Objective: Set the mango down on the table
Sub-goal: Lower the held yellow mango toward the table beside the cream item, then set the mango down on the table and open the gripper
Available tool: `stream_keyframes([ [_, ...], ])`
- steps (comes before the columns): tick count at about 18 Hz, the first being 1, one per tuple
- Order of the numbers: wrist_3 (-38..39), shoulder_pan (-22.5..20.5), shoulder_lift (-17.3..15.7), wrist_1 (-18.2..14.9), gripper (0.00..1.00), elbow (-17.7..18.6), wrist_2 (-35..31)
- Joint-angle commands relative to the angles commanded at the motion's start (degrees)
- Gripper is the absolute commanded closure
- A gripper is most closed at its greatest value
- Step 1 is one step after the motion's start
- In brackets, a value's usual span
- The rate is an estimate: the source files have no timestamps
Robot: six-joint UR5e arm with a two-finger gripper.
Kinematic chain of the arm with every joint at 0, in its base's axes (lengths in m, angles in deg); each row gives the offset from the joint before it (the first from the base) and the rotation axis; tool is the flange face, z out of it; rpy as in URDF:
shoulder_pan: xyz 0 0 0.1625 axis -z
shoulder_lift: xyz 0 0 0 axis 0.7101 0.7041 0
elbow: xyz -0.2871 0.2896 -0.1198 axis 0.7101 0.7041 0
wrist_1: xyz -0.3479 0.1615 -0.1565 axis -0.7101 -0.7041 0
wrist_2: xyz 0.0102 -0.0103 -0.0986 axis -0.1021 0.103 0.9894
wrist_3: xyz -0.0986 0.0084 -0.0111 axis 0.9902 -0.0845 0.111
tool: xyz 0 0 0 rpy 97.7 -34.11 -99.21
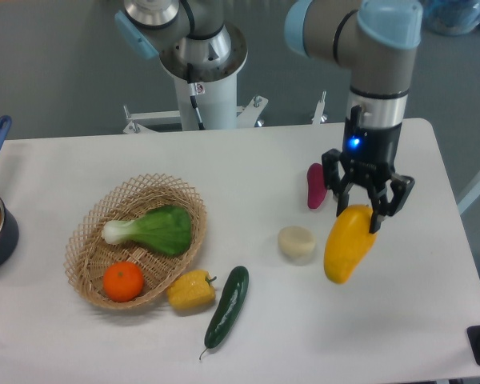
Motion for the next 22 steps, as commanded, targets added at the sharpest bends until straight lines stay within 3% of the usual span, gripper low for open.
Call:
stream_keyframes([
  [5, -0.09, 0.26, 6.33, 4.30, 0.60, -0.97, 0.09],
  [9, -0.09, 0.97, 11.08, 4.75, 0.60, -3.25, 0.09],
  [14, -0.35, 1.14, 14.16, 4.84, 0.60, -3.52, 0.09],
  [19, -0.44, 1.06, 14.78, 4.75, 0.60, -2.64, 0.09],
  [22, -0.44, 1.14, 15.21, 4.84, 0.53, -2.46, 0.09],
])
